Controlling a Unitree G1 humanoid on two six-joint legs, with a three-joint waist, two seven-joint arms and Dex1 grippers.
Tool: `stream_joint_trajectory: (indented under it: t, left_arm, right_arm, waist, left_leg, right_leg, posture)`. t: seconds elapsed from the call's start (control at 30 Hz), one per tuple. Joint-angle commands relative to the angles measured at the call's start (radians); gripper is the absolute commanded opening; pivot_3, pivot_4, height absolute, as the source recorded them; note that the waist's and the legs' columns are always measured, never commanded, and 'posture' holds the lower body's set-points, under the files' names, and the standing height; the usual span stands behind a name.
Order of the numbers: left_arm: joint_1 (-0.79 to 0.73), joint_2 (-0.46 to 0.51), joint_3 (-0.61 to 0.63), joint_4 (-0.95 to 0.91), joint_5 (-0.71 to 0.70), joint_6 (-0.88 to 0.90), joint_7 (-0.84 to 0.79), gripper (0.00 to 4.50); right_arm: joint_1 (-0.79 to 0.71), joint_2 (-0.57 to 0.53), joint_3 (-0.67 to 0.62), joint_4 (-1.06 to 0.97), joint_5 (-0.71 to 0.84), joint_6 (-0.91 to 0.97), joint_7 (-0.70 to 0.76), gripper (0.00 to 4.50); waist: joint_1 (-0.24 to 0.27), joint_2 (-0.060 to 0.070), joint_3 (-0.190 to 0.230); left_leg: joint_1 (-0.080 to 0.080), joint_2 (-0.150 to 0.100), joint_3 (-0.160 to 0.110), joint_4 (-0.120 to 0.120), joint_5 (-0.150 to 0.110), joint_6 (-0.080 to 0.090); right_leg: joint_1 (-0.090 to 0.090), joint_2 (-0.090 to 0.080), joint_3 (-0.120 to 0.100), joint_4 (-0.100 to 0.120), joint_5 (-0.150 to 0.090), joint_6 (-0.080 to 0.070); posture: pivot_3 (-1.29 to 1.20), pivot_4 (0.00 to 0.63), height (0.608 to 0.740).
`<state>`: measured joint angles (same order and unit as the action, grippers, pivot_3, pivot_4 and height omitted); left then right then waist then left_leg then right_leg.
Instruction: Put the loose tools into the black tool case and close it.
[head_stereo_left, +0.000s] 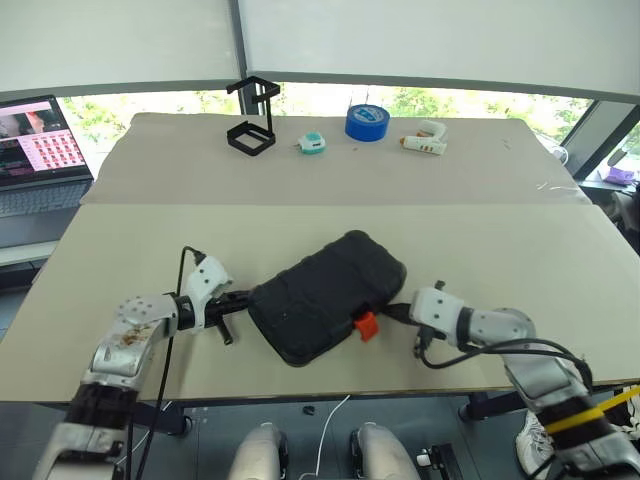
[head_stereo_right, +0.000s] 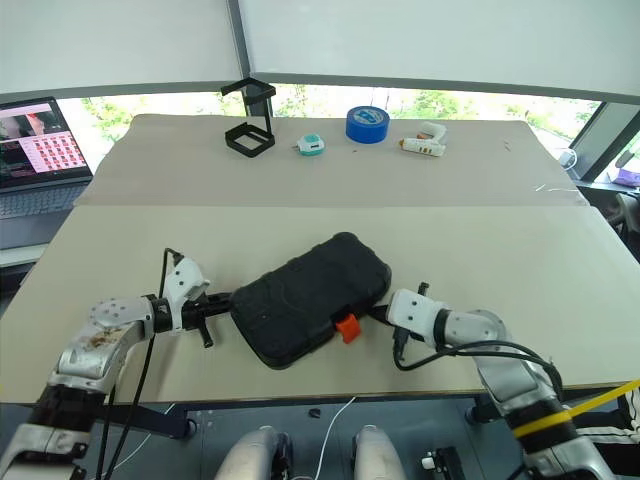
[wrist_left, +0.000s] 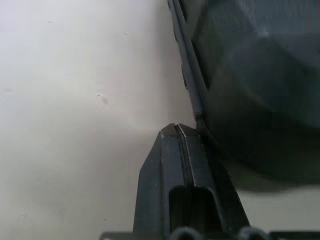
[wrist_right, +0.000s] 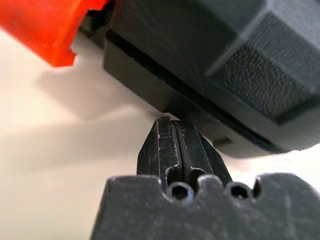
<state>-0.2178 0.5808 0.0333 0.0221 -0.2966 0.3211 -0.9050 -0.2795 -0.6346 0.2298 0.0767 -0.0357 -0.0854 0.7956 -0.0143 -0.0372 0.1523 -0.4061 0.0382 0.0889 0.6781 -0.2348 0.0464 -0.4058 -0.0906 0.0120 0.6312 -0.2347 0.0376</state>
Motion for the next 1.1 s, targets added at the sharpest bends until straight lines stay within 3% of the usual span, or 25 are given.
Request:
stream_joint_trajectory:
  t: [0.03,0.2,0.37,0.53,0.77,1.1]
  left_arm:
    - [0.029,0.000,0.060,-0.090,-0.042,0.021,0.043,0.00]
    - [0.011,0.049,0.119,-0.110,-0.094,0.014,-0.006,0.00]
    - [-0.142,0.129,0.105,-0.064,-0.145,0.035,-0.129,0.00]
    - [-0.274,0.068,-0.079,-0.095,-0.145,0.076,-0.241,0.00]
    - [-0.366,-0.112,-0.267,-0.005,-0.006,0.093,-0.129,0.00]
    - [-0.335,-0.134,-0.395,-0.044,0.079,0.281,-0.067,0.00]
  right_arm:
    - [-0.038,0.018,-0.025,0.057,-0.020,-0.051,-0.040,0.03]
    - [-0.039,0.017,-0.061,0.080,0.020,-0.066,-0.017,0.03]
    - [0.074,-0.038,-0.100,-0.056,0.142,0.045,0.097,0.03]
    - [0.219,-0.068,-0.112,-0.189,0.182,0.140,0.112,0.03]
    - [0.309,-0.050,-0.156,-0.362,0.264,0.261,0.081,0.03]
    - [0.313,-0.027,-0.156,-0.429,0.272,0.312,0.043,0.03]
  waist:
    - [0.000,0.000,0.000]
    - [0.003,0.000,0.000]
    - [0.016,0.000,0.000]
    - [0.029,0.000,0.000]
    - [0.020,0.000,0.000]
    - [0.028,0.001,-0.001]
  left_leg:
    - [0.000,0.000,0.000,0.000,0.000,0.000]
    - [0.000,0.000,0.000,-0.001,0.000,0.000]
    - [-0.001,-0.001,-0.001,-0.001,0.000,0.000]
    - [-0.002,-0.003,-0.001,-0.001,0.000,0.000]
    - [-0.002,-0.004,-0.001,-0.001,0.000,0.001]
    - [0.000,-0.005,-0.003,0.001,0.000,0.001]
  right_leg:
    - [0.000,0.000,0.000,0.001,0.000,0.000]
    - [0.000,0.000,0.000,0.000,0.000,0.000]
    - [0.000,-0.001,-0.002,-0.001,0.000,0.000]
    - [0.001,-0.002,-0.002,-0.002,-0.001,0.001]
    - [0.000,0.002,0.000,-0.002,-0.001,0.001]
    - [0.003,0.000,0.000,-0.002,-0.002,0.002]
  posture:
    - [0.00,0.150,0.740]
    - [0.00,0.150,0.740]
    - [0.00,0.150,0.740]
    - [0.00,0.150,0.740]
    - [0.00,0.150,0.740]
    - [0.00,0.150,0.740]
